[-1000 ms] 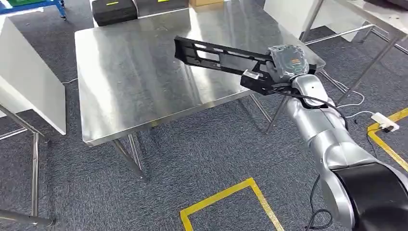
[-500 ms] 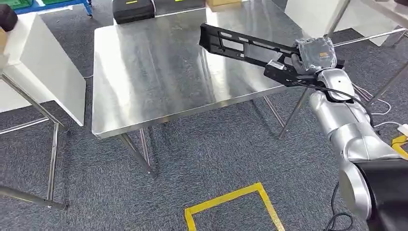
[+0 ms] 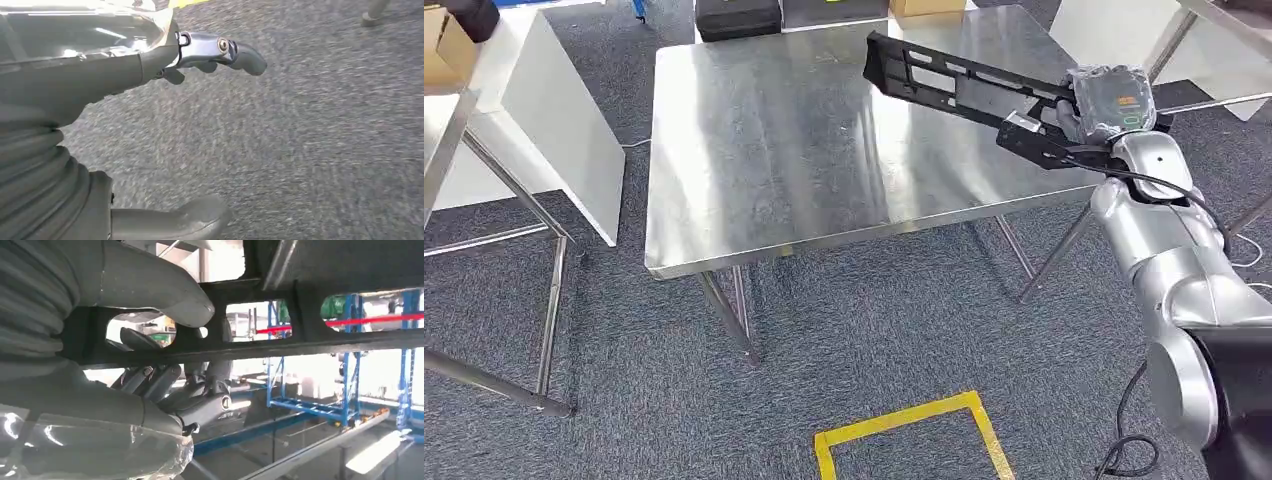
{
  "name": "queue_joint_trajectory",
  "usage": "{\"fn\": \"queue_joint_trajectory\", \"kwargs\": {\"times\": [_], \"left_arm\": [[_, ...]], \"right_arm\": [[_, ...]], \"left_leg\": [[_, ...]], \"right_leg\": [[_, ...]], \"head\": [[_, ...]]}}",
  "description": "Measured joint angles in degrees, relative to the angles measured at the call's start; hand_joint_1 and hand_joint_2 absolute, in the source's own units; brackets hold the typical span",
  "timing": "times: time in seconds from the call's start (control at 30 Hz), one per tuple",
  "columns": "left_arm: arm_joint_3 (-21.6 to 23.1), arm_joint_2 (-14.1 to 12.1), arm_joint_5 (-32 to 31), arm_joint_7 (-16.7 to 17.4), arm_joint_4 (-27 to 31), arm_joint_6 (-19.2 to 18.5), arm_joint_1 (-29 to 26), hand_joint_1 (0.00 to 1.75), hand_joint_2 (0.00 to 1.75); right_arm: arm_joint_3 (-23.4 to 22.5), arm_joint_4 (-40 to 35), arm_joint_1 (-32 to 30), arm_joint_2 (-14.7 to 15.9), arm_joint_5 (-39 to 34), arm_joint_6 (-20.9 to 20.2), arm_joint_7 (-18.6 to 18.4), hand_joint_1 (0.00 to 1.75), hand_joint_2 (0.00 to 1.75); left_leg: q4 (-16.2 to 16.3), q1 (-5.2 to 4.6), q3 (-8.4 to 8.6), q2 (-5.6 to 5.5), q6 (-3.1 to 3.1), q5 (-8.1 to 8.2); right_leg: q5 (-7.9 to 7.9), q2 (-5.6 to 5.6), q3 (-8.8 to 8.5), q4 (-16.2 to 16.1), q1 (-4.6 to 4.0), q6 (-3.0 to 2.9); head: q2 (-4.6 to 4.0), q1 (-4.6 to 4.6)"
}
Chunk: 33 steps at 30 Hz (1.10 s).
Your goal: Take the parts from the cabinet and place them on the table.
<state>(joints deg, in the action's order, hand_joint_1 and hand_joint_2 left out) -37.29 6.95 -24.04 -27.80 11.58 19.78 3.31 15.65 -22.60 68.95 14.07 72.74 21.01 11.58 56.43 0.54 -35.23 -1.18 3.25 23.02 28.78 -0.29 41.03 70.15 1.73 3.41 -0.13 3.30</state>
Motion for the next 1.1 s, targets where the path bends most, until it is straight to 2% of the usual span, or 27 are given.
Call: {"fn": "queue_joint_trajectory", "kwargs": {"times": [0.03,0.07,0.1,0.13,0.2,0.23,0.27,0.33,0.4,0.43,0.47,0.53,0.57,0.6,0.63,0.67,0.73,0.77,0.8,0.83,0.9,0.93,0.97,1.0,1.03,1.07,1.1], "left_arm": [[0.0,0.1,-0.1,0.1,0.0,-0.1,0.0,0.00,1.75],[0.0,0.0,-0.1,0.2,0.0,-0.3,0.0,0.00,1.75],[-0.1,-0.5,-0.1,0.2,0.0,-0.3,0.1,0.00,1.75],[-0.1,-0.3,-0.2,0.3,0.0,-0.3,0.1,0.00,1.75],[-0.1,-0.3,-0.3,0.3,0.0,-0.3,-0.1,0.00,1.75],[-0.2,-0.3,-0.3,0.4,-0.1,-0.3,-0.2,0.00,1.75],[-0.2,-0.3,-0.4,0.4,-0.1,-0.3,-0.3,0.00,1.75],[-0.2,-0.3,-0.5,0.3,-0.1,-0.3,-0.1,0.00,1.75],[-0.2,-0.2,-0.5,0.3,-0.1,-0.3,-0.1,0.00,1.75],[-0.2,-0.2,-0.5,0.3,-0.1,-0.3,-0.1,0.00,1.75],[-0.2,-0.2,-0.5,0.2,-0.1,-0.3,-0.1,0.00,1.75],[-0.2,-0.2,-0.6,0.0,-0.1,-0.3,-0.1,0.00,1.75],[-0.2,-0.2,-0.6,-0.1,0.0,-0.3,-0.1,0.00,1.75],[-0.2,-0.4,-0.6,-0.2,0.0,-0.3,0.0,0.00,1.75],[-0.2,-0.2,-0.7,-0.2,-0.1,-0.3,0.0,0.00,1.75],[-0.2,-0.3,-0.7,-0.3,0.0,-0.3,0.1,0.00,1.75],[-0.2,-0.3,-0.7,-0.3,0.0,-0.4,0.0,0.00,1.75],[-0.2,-0.3,-0.7,-0.3,0.0,-0.4,0.0,0.00,1.75],[-0.2,-0.2,-0.7,-0.3,0.0,-0.4,0.1,0.00,1.75],[-0.2,-0.2,-0.7,-0.4,0.0,-0.4,0.3,0.00,1.75],[-0.2,-0.2,-0.7,-0.4,0.0,-0.4,0.4,0.00,1.75],[-0.2,-0.1,-0.7,-0.4,0.0,-0.5,0.4,0.00,1.75],[-0.3,-0.1,-0.6,-0.4,0.0,-0.5,0.4,0.00,1.75],[-0.3,0.0,-0.6,-0.3,0.0,-0.4,0.3,0.00,1.75],[-0.4,0.1,-0.6,-0.3,0.0,-0.4,0.3,0.00,1.75],[-0.4,0.1,-0.6,-0.3,0.0,-0.5,0.3,0.00,1.75],[-0.4,0.0,-0.6,-0.3,0.0,-0.4,0.4,0.00,1.75]], "right_arm": [[0.0,0.0,0.2,0.0,0.1,-0.2,0.1,1.75,1.75],[0.0,0.0,0.3,0.1,0.2,-0.3,0.3,1.75,1.75],[0.0,0.2,0.6,0.2,0.1,-0.4,0.3,1.75,1.75],[0.0,0.3,0.6,0.3,0.1,-0.5,0.4,1.75,1.75],[0.0,0.4,0.4,0.3,0.3,-0.5,0.4,1.75,1.75],[0.0,0.4,0.5,0.3,0.3,-0.5,0.4,1.75,1.75],[0.0,0.4,0.6,0.2,0.3,-0.5,0.5,1.75,1.75],[0.0,0.4,0.8,0.3,0.3,-0.5,0.6,1.75,1.75],[0.0,0.5,0.8,0.3,0.4,-0.5,0.8,1.75,1.75],[0.0,0.6,0.7,0.3,0.4,-0.5,0.8,1.75,1.75],[0.0,0.6,0.6,0.3,0.4,-0.5,0.8,1.75,1.75],[0.0,0.7,0.7,0.2,0.5,-0.5,0.9,1.75,1.75],[0.0,0.7,0.8,0.1,0.5,-0.5,0.9,1.75,1.75],[0.0,0.7,0.8,0.1,0.5,-0.5,0.8,1.75,1.75],[0.0,0.8,1.1,0.2,0.5,-0.5,0.8,1.75,1.75],[0.0,0.9,1.0,0.2,0.5,-0.6,0.8,1.75,1.75],[0.0,1.0,0.9,0.0,0.7,-0.7,0.9,1.75,1.75],[0.0,1.0,0.9,0.1,0.7,-0.7,1.0,1.75,1.75],[0.0,1.1,1.0,0.2,0.7,-0.7,1.0,1.75,1.75],[0.0,1.1,1.1,0.1,0.7,-0.7,1.0,1.75,1.75],[0.0,1.4,0.9,0.2,0.7,-0.7,1.0,1.75,1.75],[0.0,1.5,0.6,0.2,0.8,-0.7,1.2,1.75,1.75],[0.0,1.7,0.2,0.0,0.9,-0.7,1.3,1.75,1.75],[0.0,1.8,-0.1,-0.3,1.5,-0.6,1.3,1.75,1.75],[0.0,1.9,-0.3,-0.8,2.1,-0.5,1.1,1.75,1.75],[0.0,1.9,-0.4,-1.4,2.4,-0.4,1.0,1.75,1.75],[0.1,2.1,-0.6,-1.9,2.4,-0.1,0.9,1.75,1.75]], "left_leg": [[0.6,0.34,-0.05,-0.19,-0.56,0.40],[1.6,0.47,-0.36,-0.44,-1.29,0.93],[2.3,0.00,-0.99,-0.71,-2.02,1.46],[2.9,0.10,-1.24,-0.79,-2.18,1.62],[2.5,0.23,-1.30,-1.03,-2.28,1.53],[2.9,0.47,-1.46,-1.05,-2.41,1.68],[3.6,0.55,-1.64,-0.32,-2.71,2.23],[9.3,0.58,-4.30,0.54,-3.20,5.31],[18.2,0.57,-9.18,0.85,-3.31,8.72],[20.6,0.57,-10.78,0.86,-3.14,8.80],[19.8,0.52,-10.82,0.86,-2.76,7.59],[12.5,-0.03,-7.80,0.87,-1.23,2.59],[6.7,-0.71,-5.14,0.89,0.12,-0.32],[4.3,-1.32,-3.75,1.20,1.51,-0.25],[3.4,-1.55,-3.40,1.60,1.69,-0.02],[3.4,-1.70,-3.25,1.57,1.73,0.21],[2.2,-1.98,-2.63,1.40,1.96,0.07],[0.5,-1.00,-1.33,1.54,1.77,-0.54],[-0.3,-1.28,-0.74,1.39,1.58,-0.70],[-0.4,-1.24,-0.52,1.38,1.64,-0.76],[-0.4,-1.23,-0.39,1.09,1.62,-0.53],[-0.4,-1.21,-0.36,0.90,1.61,-0.45],[-0.3,-1.15,-0.28,0.72,1.44,-0.32],[-0.2,-1.06,-0.16,0.59,1.21,-0.16],[0.0,-0.96,-0.11,0.55,0.90,0.07],[0.6,-0.84,-0.13,0.51,0.42,0.50],[1.4,-0.92,-0.53,0.43,-0.13,1.04]], "right_leg": [[-2.56,0.00,-2.96,-6.0,0.58,1.22],[-4.06,0.05,-5.25,-10.8,1.20,2.06],[-3.27,0.84,-5.72,-10.5,0.74,1.98],[-3.20,0.82,-5.41,-10.6,0.75,0.74],[-3.00,0.56,-5.42,-10.3,0.42,-0.08],[-3.17,0.55,-5.39,-10.4,0.79,-0.46],[-3.12,0.61,-5.58,-10.4,0.81,-0.56],[-3.01,0.56,-5.73,-10.4,0.69,-1.03],[-2.83,0.53,-5.80,-10.4,0.41,-1.30],[-2.72,0.54,-5.88,-10.4,0.17,-1.46],[-2.61,0.54,-6.06,-10.4,-0.07,-1.59],[-2.33,0.54,-6.55,-10.4,-0.66,-1.98],[-2.16,0.54,-6.89,-10.5,-0.76,-2.20],[-2.05,0.48,-7.02,-10.8,-0.48,-2.35],[-1.96,0.42,-7.02,-11.0,-1.35,-2.09],[-2.00,0.38,-7.05,-11.1,-0.59,-1.97],[-1.99,0.18,-7.69,-11.9,-0.87,-1.39],[-1.68,0.17,-7.29,-11.8,-1.09,-1.22],[-1.08,0.20,-7.07,-10.3,-1.02,-1.25],[0.46,0.28,-5.39,-6.9,-1.01,-1.65],[3.33,0.28,-0.59,1.7,-0.82,-1.79],[3.97,0.29,1.35,4.8,-0.77,-1.45],[3.47,0.28,1.93,5.1,-0.61,-1.01],[1.72,0.27,1.12,2.5,-0.37,-0.17],[-0.34,0.26,-0.47,-1.4,-0.09,0.62],[-2.77,0.26,-2.84,-6.8,0.23,1.46],[-4.07,0.29,-4.61,-11.2,0.66,1.83]], "head": [[0.00,0.00],[0.00,-0.06],[0.00,-0.32],[0.00,-0.28],[0.00,-0.24],[0.00,-0.09],[0.00,-0.13],[0.00,-0.04],[0.00,0.09],[0.00,0.13],[0.00,0.07],[0.00,0.09],[0.00,0.07],[0.00,-0.08],[0.00,-0.13],[0.00,0.17],[0.00,0.13],[0.00,-0.05],[-0.02,-0.07],[0.00,0.02],[0.00,-0.13],[0.00,-0.09],[0.00,-0.18],[0.00,-0.20],[0.00,-0.18],[0.00,-0.17],[0.00,-0.35]]}}
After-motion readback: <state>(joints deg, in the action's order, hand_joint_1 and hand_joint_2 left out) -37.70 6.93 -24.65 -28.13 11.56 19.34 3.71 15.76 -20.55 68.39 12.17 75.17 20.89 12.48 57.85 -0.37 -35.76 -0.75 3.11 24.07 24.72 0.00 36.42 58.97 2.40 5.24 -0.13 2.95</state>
